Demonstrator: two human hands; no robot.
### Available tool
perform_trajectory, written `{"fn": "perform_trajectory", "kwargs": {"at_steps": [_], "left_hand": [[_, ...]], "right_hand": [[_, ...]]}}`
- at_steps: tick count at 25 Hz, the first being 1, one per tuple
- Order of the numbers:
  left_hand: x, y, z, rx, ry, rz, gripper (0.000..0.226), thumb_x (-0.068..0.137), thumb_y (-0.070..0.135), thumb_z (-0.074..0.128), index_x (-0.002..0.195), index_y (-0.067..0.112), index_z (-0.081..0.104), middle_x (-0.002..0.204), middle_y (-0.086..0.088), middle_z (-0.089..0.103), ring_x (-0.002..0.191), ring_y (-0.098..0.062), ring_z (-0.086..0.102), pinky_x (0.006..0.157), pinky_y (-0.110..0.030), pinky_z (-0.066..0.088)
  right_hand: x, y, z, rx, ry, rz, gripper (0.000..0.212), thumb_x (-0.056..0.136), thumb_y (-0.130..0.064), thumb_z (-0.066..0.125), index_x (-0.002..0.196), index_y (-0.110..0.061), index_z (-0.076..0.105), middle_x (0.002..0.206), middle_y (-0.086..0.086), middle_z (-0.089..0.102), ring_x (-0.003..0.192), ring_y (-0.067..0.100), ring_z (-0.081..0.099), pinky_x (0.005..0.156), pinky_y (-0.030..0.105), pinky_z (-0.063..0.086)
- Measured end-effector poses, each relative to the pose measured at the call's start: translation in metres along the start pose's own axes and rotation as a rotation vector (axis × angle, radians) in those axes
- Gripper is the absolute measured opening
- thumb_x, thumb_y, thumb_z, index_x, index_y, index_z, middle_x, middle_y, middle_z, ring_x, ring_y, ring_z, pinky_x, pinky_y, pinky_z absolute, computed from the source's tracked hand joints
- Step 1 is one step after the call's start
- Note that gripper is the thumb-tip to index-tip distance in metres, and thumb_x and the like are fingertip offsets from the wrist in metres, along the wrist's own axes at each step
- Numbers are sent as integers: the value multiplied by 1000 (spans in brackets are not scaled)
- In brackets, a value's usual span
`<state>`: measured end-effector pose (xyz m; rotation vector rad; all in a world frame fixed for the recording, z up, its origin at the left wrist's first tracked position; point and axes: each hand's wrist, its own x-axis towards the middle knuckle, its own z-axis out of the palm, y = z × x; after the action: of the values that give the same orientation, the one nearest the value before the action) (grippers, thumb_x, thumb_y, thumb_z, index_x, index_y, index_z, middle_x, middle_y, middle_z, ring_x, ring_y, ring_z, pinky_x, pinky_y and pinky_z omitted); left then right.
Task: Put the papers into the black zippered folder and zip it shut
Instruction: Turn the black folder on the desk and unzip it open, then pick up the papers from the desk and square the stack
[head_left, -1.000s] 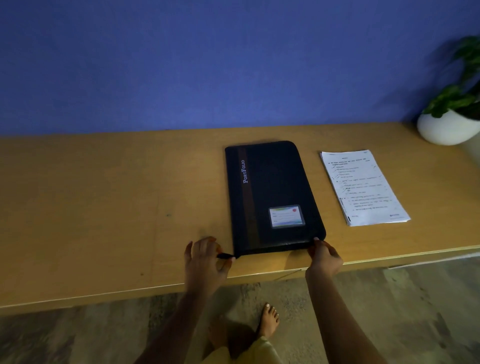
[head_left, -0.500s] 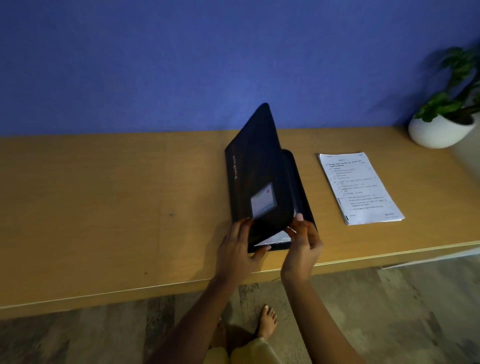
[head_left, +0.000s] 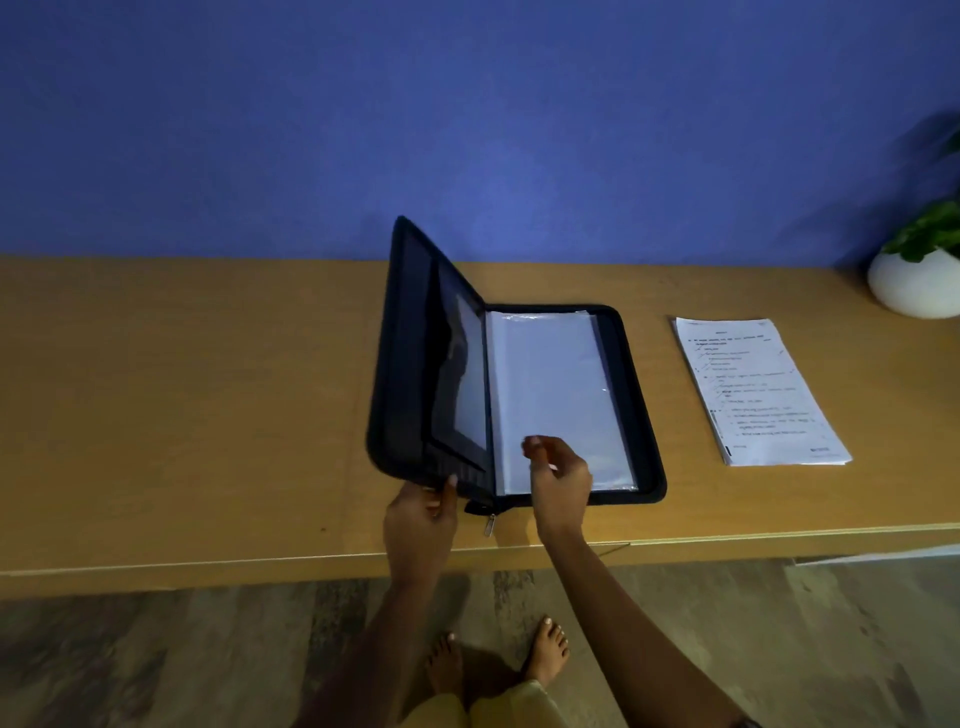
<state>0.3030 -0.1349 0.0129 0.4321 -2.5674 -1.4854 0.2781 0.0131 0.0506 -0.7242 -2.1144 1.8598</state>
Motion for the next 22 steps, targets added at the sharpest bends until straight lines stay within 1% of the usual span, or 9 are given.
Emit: {"fn": "perform_trajectory", "kwargs": {"at_steps": [1, 3, 5, 7, 9, 15, 18, 20, 22], "left_hand": [[1, -5, -4, -22, 6, -88, 22, 88, 38, 65, 85, 16, 65, 76, 1, 69, 73, -18, 67, 67, -30, 51], [4, -12, -11, -75, -3, -251, 16, 88, 38, 66, 82, 24, 62, 73, 7, 66, 75, -16, 65, 70, -31, 48], [8, -18, -13, -148, -15, -371, 15, 87, 35, 69, 84, 21, 63, 76, 6, 67, 75, -12, 65, 73, -34, 51], [11, -23, -12, -247, -29, -485, 17, 88, 28, 69, 91, 12, 67, 82, -3, 72, 77, -17, 68, 73, -39, 57], [14, -27, -12, -297, -26, -552, 17, 89, 24, 67, 92, 7, 67, 82, -8, 73, 77, -21, 71, 72, -42, 59], [27, -42, -14, -286, -98, -721, 21, 89, 28, 67, 89, 6, 66, 84, -11, 73, 80, -26, 71, 78, -45, 60], [30, -45, -14, -274, -141, -761, 22, 90, 30, 65, 93, 8, 64, 86, -11, 73, 80, -25, 71, 78, -45, 59], [32, -45, -14, -240, -134, -763, 19, 91, 30, 63, 88, 11, 63, 82, -9, 74, 76, -23, 72, 76, -44, 60], [32, -42, -16, -184, -121, -736, 17, 92, 30, 63, 83, 15, 62, 77, -7, 73, 71, -21, 72, 71, -42, 60]], "right_hand": [[7, 12, -7, -153, 23, 13, 14, 94, -15, 59, 100, -11, 70, 92, 5, 73, 92, 27, 69, 69, 9, 50], [19, 37, -27, -466, 18, 52, 28, 94, -12, 57, 119, -5, 64, 117, 14, 69, 110, 31, 64, 87, 27, 54], [27, 57, -47, -725, -30, 35, 38, 92, -9, 55, 129, -3, 57, 131, 16, 61, 122, 32, 55, 99, 40, 49], [30, 70, -63, -907, -87, -13, 41, 92, -9, 53, 133, -4, 53, 139, 14, 55, 130, 30, 48, 106, 41, 44], [30, 78, -72, -1026, -139, -66, 41, 95, -13, 50, 136, -7, 51, 146, 12, 48, 136, 28, 42, 110, 41, 41], [27, 89, -82, -1161, -242, -128, 47, 99, -23, 43, 146, -17, 38, 158, 5, 29, 147, 22, 23, 117, 41, 29], [26, 89, -85, -1160, -190, -128, 46, 101, -27, 39, 146, -18, 37, 158, 5, 30, 147, 21, 23, 119, 40, 25], [29, 89, -91, -1130, -138, -84, 47, 102, -29, 36, 147, -16, 35, 158, 5, 30, 148, 21, 22, 119, 41, 24], [32, 91, -100, -1149, -150, -82, 48, 102, -30, 34, 148, -16, 33, 158, 3, 29, 148, 19, 21, 120, 40, 23]]}}
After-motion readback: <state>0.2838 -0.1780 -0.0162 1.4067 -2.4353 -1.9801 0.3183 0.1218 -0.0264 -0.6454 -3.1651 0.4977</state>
